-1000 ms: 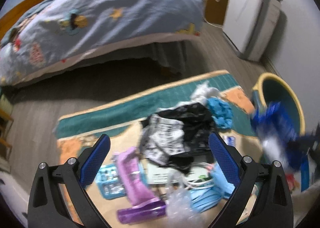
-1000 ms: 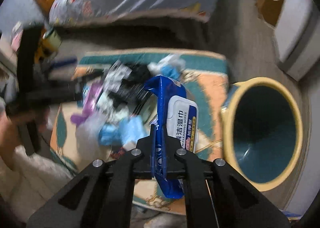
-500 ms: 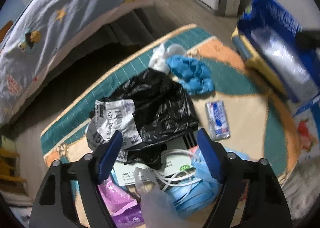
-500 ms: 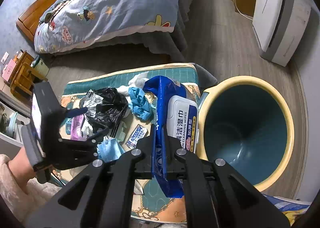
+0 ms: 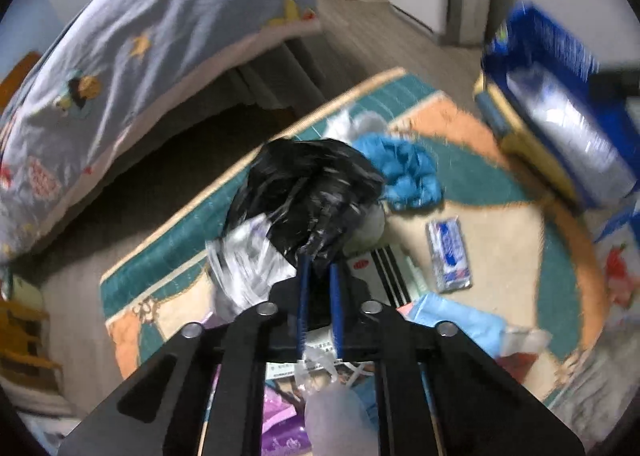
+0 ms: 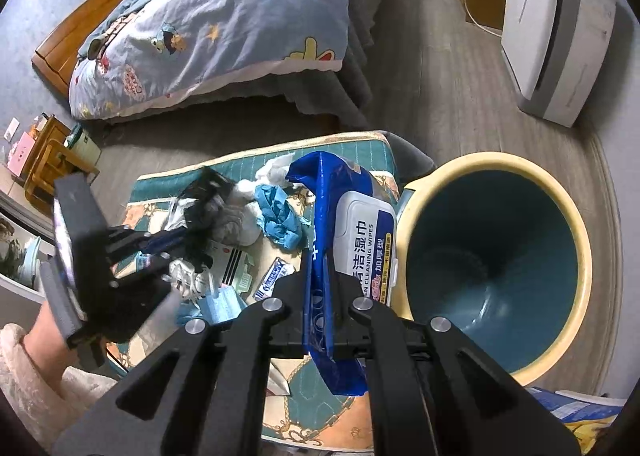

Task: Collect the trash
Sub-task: 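Carry both items over the bucket and open both tools to drop them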

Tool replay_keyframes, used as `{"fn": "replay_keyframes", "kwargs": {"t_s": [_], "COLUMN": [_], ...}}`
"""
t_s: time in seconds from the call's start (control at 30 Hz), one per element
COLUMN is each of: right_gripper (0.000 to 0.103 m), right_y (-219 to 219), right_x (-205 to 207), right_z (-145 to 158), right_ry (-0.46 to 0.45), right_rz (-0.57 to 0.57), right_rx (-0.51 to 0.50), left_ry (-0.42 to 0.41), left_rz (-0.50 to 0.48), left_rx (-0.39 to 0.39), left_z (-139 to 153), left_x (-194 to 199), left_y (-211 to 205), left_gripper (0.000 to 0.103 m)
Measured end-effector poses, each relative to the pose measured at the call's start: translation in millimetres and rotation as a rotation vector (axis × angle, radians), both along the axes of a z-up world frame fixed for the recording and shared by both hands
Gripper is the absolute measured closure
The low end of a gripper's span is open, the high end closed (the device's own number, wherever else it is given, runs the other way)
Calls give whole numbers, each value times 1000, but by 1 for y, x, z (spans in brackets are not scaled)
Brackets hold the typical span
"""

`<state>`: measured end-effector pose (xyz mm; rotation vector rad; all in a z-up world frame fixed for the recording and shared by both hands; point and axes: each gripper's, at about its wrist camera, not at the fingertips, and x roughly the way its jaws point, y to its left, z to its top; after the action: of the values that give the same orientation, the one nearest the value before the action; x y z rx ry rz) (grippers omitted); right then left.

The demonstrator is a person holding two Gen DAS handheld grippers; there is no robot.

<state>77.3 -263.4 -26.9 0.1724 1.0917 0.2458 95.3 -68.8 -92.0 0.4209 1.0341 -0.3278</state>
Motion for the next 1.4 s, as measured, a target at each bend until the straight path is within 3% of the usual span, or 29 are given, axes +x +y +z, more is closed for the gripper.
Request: {"fn": "replay_keyframes", "kwargs": {"t_s": [0.27,0.4,0.53,0.8,1.1,1.27,1.33,1.4], "right_gripper": [99,99,99,99,98,97,91,78], "right_y": [-26,-57,-92,-161,-178,-188,-190,-190], "right_x": [-9,-12,-16,-14,-7,-8,-8,-8], "right_z": [10,19,28,20,-16,-23,-22,-21], "right_ry": [-37,-54,-81,-59,41,56,54,44], "right_rz": [-64,-143,-221,-386,-456,-498,-503,-508], "right_rx": [28,50,47,108,49,38,39,37], "left_ry": [-96,-124,-144,-68,-1,-4,-2,-11], "left_rz": [101,64,-24,-145,-261,-260,-251,-243], "left_rx": [-228,-305,-335,-450,-421,-391,-388,-382], "left_z": [63,82,92,97,72,64,63,64], "left_x": [-10,-16,-25,-26,-22,-14,-10,-11], "left_y": [11,-9,-48,-119,-200,-213,-210,-207], "left_gripper": [99,99,99,99,99,97,91,71]}}
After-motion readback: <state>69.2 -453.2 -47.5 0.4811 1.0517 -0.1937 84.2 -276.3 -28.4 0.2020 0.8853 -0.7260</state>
